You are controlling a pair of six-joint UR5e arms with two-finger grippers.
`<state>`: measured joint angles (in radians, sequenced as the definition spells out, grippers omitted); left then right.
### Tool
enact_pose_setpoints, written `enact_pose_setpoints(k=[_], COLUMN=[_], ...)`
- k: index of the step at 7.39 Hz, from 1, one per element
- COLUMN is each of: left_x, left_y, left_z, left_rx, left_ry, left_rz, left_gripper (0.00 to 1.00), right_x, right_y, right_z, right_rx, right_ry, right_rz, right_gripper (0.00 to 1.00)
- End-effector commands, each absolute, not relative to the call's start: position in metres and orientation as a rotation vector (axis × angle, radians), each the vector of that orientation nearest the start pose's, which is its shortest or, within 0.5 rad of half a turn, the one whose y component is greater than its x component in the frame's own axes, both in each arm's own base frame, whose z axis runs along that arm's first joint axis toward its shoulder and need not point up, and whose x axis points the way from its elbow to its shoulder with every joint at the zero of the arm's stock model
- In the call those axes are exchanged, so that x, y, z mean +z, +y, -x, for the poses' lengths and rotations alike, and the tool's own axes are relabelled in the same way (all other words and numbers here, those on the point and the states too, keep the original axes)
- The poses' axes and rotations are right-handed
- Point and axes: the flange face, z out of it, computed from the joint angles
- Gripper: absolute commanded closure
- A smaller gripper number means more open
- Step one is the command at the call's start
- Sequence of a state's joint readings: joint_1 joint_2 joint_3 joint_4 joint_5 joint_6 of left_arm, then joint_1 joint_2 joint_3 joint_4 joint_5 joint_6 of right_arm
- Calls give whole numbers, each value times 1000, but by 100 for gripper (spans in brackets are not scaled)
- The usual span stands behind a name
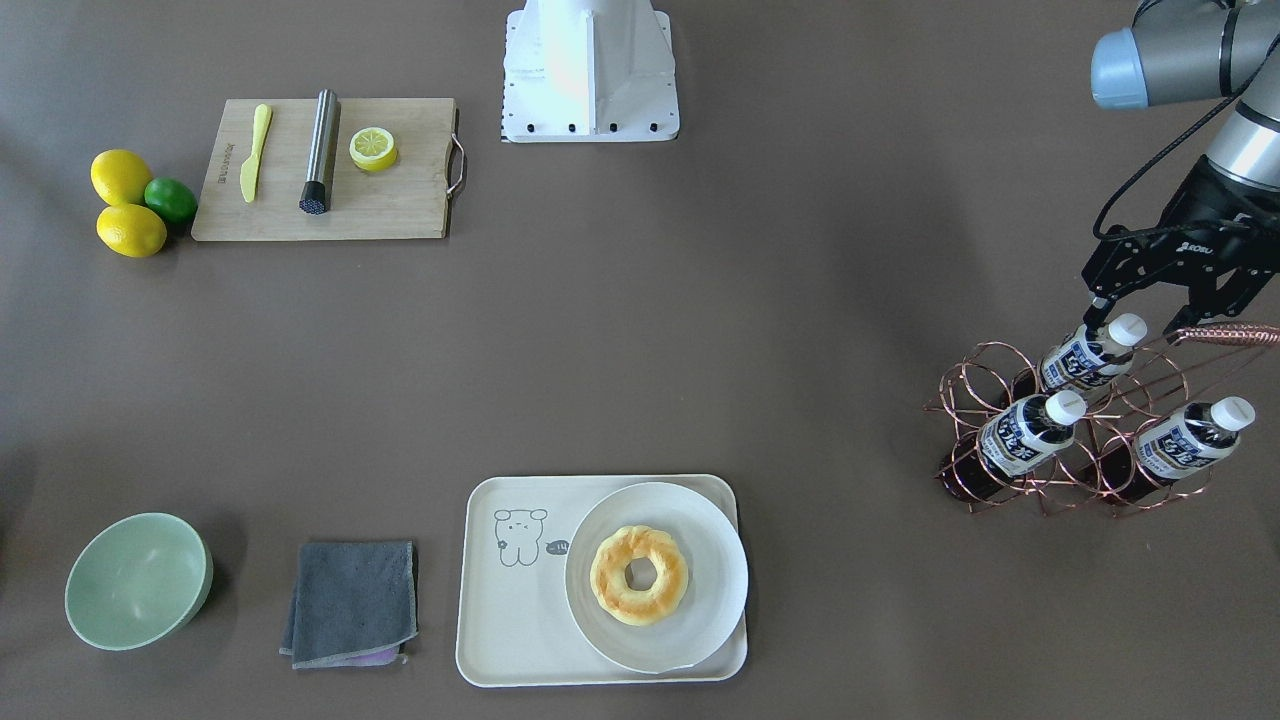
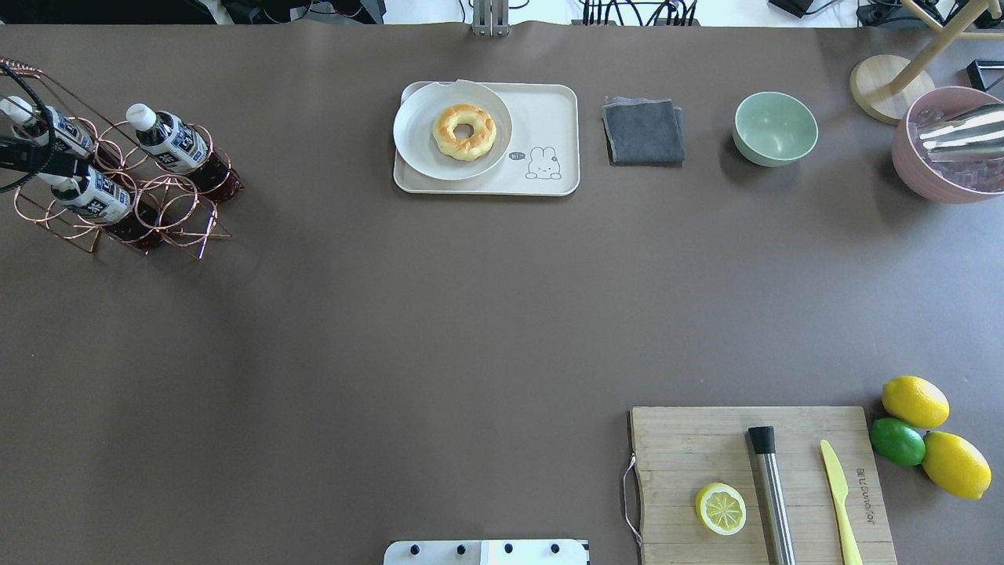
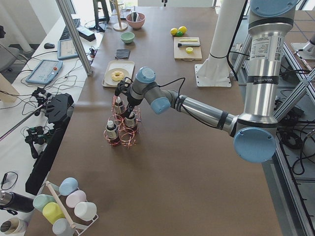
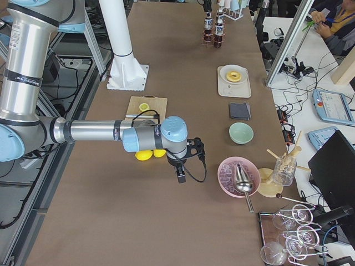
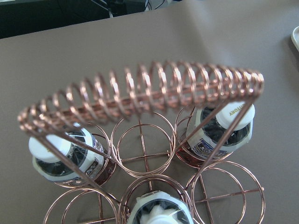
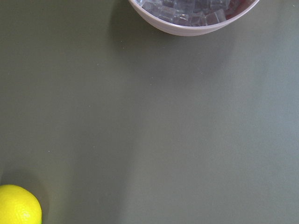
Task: Place tea on tray
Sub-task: 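Reach the left gripper down into the copper rack and grasp a tea bottle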
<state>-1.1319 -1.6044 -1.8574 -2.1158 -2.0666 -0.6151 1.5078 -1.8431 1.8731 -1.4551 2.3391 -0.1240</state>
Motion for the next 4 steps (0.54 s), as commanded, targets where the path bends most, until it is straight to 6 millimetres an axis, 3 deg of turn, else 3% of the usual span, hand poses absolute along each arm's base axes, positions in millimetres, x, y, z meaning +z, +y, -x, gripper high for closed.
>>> enact_pose_setpoints(k=[1, 4], left_x=[449, 458], left_y=[-504, -503], left_z=[-144, -144], left_rx=[49, 42], left_ry=[825, 817], left_rz=[-488, -473], left_gripper=[24, 25], right_x=[617, 618], right_y=[-389, -389], right_z=[-40, -40], right_rx=[-232, -230], right_ry=[-764, -765], right_rz=[-159, -157], right_gripper=[0, 0])
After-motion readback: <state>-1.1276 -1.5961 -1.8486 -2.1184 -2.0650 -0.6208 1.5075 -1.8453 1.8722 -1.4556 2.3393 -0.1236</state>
